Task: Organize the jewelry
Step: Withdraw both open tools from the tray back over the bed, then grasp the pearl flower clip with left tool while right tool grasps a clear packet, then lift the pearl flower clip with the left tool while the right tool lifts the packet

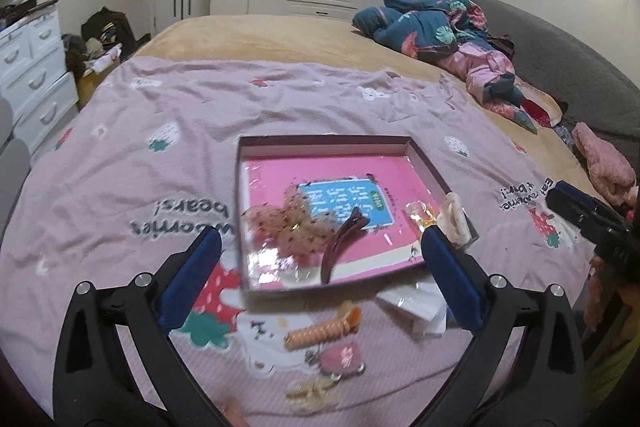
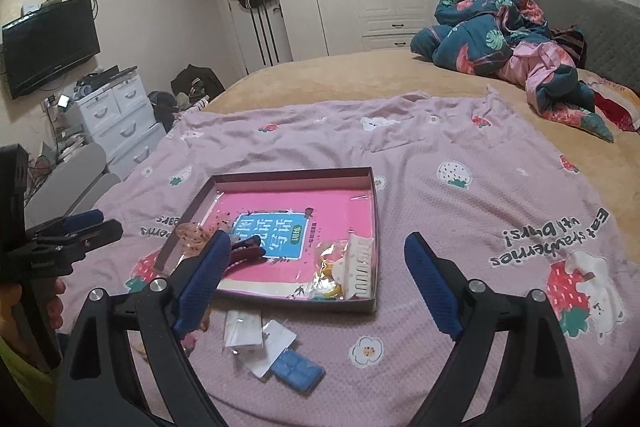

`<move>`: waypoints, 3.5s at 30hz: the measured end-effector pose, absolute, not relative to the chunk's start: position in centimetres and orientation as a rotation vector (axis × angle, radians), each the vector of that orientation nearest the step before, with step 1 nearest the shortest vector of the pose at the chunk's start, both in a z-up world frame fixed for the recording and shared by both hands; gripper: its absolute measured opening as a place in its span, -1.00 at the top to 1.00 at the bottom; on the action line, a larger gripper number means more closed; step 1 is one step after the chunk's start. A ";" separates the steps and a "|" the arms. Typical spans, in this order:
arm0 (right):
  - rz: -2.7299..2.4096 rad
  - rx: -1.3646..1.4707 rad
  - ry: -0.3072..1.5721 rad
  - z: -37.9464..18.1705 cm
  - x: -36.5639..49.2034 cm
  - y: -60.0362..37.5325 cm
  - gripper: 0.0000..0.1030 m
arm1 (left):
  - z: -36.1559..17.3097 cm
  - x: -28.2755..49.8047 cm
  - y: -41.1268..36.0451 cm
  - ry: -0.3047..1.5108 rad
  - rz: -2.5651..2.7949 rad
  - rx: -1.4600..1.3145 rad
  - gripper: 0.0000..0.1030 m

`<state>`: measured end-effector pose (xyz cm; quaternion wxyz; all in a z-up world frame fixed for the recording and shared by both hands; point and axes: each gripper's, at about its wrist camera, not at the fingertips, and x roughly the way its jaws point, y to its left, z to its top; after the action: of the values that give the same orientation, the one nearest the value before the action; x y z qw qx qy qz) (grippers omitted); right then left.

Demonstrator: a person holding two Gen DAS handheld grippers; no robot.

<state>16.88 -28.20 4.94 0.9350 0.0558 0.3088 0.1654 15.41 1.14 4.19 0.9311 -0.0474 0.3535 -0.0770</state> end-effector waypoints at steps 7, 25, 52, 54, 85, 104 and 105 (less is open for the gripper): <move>0.355 0.095 0.610 5.9 14.9 -28.3 -0.71 | 4.2 12.8 2.8 0.721 -0.135 -0.127 -0.82; 0.442 0.011 0.667 4.3 11.4 -25.6 -0.71 | 3.5 9.5 1.6 0.731 -0.128 -0.031 -0.82; 0.513 -0.111 0.858 -2.9 12.9 -21.7 -0.71 | -5.1 8.6 1.2 0.949 -0.159 0.025 -0.75; 0.517 -0.122 0.868 -3.4 13.1 -21.4 -0.71 | -5.8 8.8 1.3 0.965 -0.157 0.021 -0.65; 0.585 -0.186 0.954 -7.8 18.7 -15.7 0.21 | -8.3 9.9 2.1 0.984 -0.204 -0.098 0.23; 0.640 -0.024 0.880 -3.2 14.0 -19.8 0.23 | -5.6 9.1 3.9 0.921 -0.158 -0.133 0.23; 0.643 -0.024 0.875 -2.8 13.6 -20.0 0.23 | -5.4 9.0 3.9 0.916 -0.157 -0.134 0.23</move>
<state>13.64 -19.97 -2.82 0.8563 -0.0112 0.4161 0.3059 9.01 3.89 -5.36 0.8919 -0.0644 0.4412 -0.0755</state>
